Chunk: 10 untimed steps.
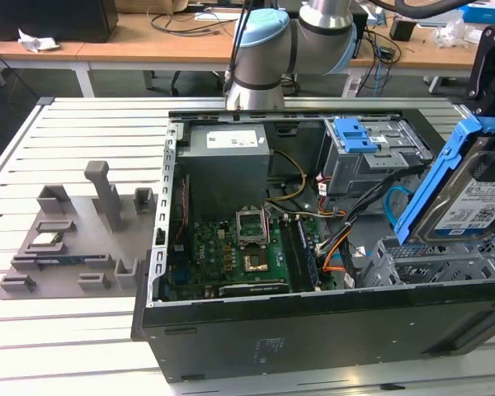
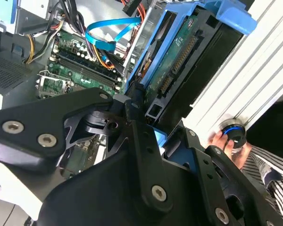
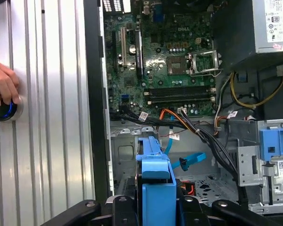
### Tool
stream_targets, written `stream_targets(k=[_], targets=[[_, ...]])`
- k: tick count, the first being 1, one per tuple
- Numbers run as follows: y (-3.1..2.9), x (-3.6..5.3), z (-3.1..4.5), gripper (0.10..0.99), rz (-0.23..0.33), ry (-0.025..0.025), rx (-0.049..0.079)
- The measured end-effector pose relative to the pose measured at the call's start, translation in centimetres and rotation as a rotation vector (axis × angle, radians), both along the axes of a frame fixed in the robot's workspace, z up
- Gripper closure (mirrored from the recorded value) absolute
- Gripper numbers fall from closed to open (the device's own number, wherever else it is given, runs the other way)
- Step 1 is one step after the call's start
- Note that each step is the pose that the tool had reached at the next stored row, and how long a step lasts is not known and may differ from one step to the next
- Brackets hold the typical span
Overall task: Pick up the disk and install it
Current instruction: 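Insert the disk into the insertion slot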
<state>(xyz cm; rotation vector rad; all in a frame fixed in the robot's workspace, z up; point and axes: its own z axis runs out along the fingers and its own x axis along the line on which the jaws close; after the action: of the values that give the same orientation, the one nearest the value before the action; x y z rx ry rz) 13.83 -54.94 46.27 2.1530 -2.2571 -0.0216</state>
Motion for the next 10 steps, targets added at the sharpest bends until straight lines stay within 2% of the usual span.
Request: stream_targets(k=[2, 5, 6, 7, 10], targets=[[0.00, 0.00, -0.01, 0.718, 0.002, 0.0000, 0.000], [0.00, 0.00, -0.16, 0.718, 0.061, 0.0000, 0.000], [0.09, -0.03, -0.58, 0.718, 0.068, 0.0000, 0.000], [0.26, -0.04, -0.95, 0.718, 0.066, 0.0000, 0.000], [0.40, -0.08, -1.33, 0.718, 0.043, 0.0000, 0.000]])
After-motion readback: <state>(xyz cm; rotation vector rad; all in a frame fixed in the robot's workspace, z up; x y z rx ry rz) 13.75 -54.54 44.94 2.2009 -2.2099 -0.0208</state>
